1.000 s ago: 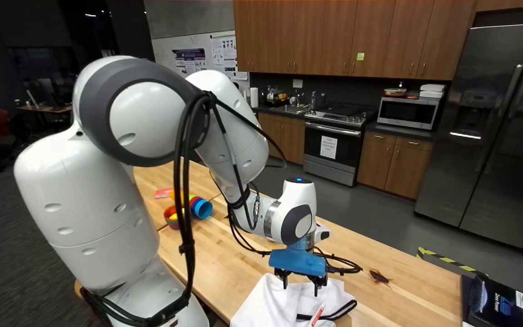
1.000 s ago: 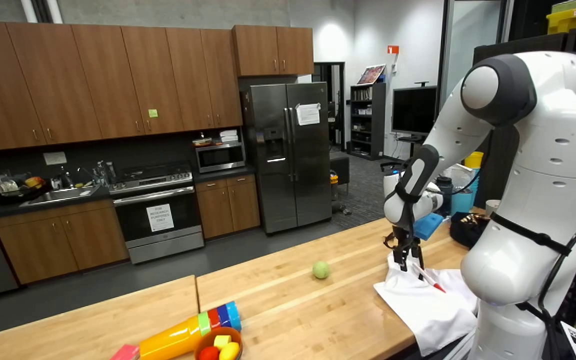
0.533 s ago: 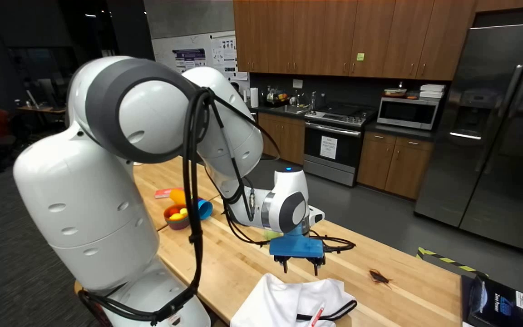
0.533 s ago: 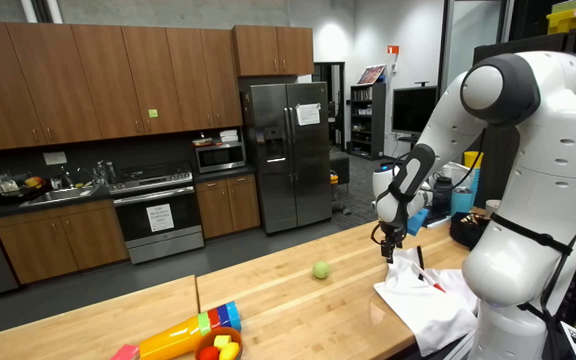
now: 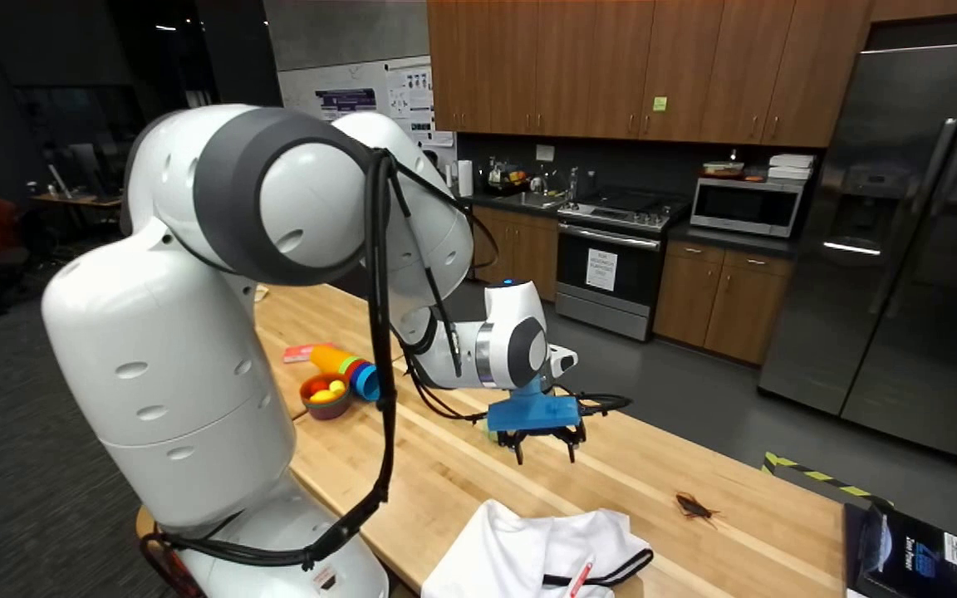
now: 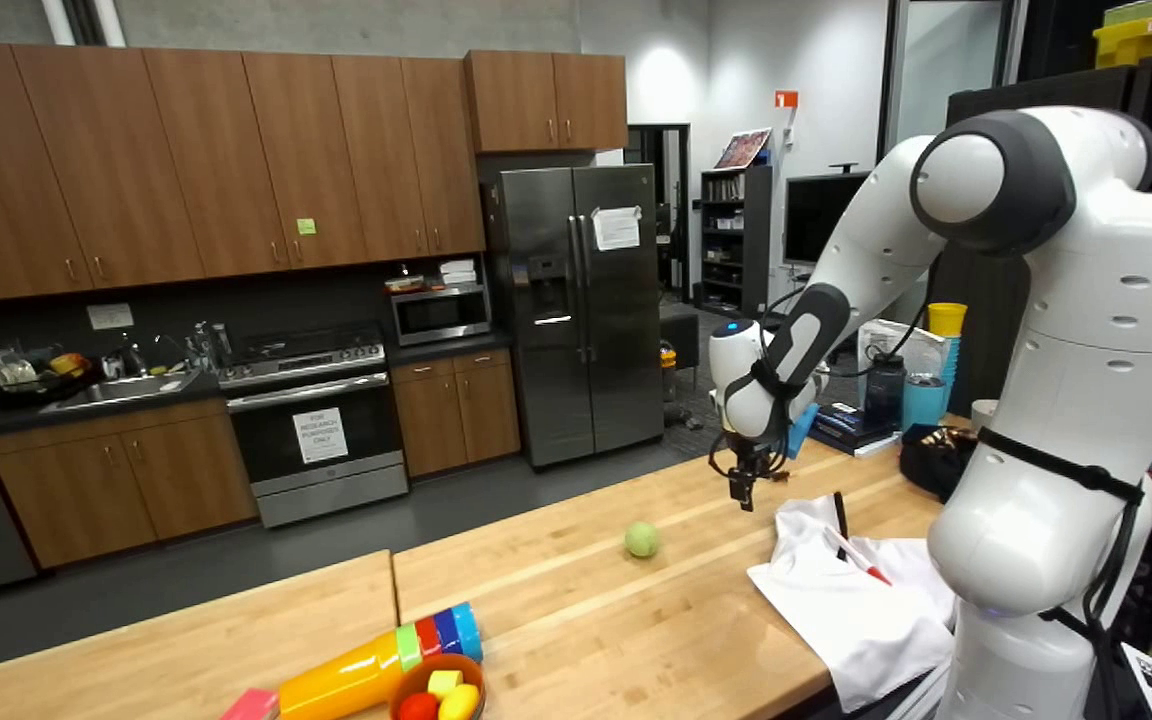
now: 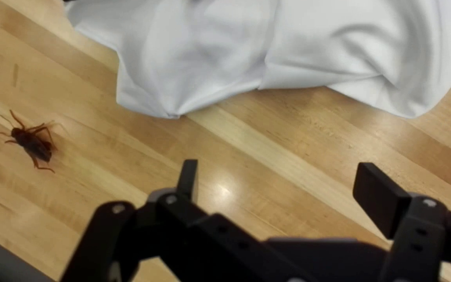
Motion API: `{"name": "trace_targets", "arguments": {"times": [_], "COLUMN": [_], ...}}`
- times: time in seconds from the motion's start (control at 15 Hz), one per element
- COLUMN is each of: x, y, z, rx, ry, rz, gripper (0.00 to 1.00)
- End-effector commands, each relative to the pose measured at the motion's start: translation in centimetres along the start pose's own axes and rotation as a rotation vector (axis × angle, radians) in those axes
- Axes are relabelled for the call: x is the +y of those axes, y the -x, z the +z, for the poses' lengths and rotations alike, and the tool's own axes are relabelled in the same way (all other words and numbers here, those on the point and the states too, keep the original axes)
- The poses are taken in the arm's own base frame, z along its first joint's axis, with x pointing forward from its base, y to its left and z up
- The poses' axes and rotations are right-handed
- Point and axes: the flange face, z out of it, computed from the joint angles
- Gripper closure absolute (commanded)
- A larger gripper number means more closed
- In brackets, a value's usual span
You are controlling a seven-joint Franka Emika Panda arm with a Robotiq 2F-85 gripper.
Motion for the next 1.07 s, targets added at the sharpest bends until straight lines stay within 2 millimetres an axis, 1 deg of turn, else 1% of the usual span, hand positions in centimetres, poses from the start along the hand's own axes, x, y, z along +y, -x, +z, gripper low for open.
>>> {"name": "trace_targets", "arguments": {"times": [0.0, 0.13, 0.2, 0.27, 0.33, 0.4, 0.47, 0.53, 0.6, 0.73, 0.87, 1.0], "x": [-0.5, -1.0, -1.2, -1.3, -1.4, -1.4, -1.4, -1.4, -1.3, -1.2, -1.2, -1.2], "y": [-2.7, -3.7, -4.0, -4.4, -4.7, -4.9, -5.1, -5.2, -5.3, -5.5, -5.6, -5.8], "z": [-0.6, -0.5, -0.5, -0.4, -0.4, -0.3, -0.1, 0.0, 0.2, 0.5, 0.6, 0.6], "rx": [-0.027, -0.047, -0.054, -0.063, -0.070, -0.076, -0.084, -0.091, -0.097, -0.105, -0.107, -0.104], "ry": [0.027, 0.024, 0.022, 0.025, 0.024, 0.024, 0.022, 0.018, 0.018, 0.016, 0.017, 0.006], "rz": [-0.018, -0.022, -0.028, -0.031, -0.032, -0.033, -0.031, -0.029, -0.028, -0.026, -0.027, -0.028], "gripper": [0.00, 0.05, 0.06, 0.11, 0.10, 0.13, 0.10, 0.10, 0.12, 0.31, 0.42, 0.58]}}
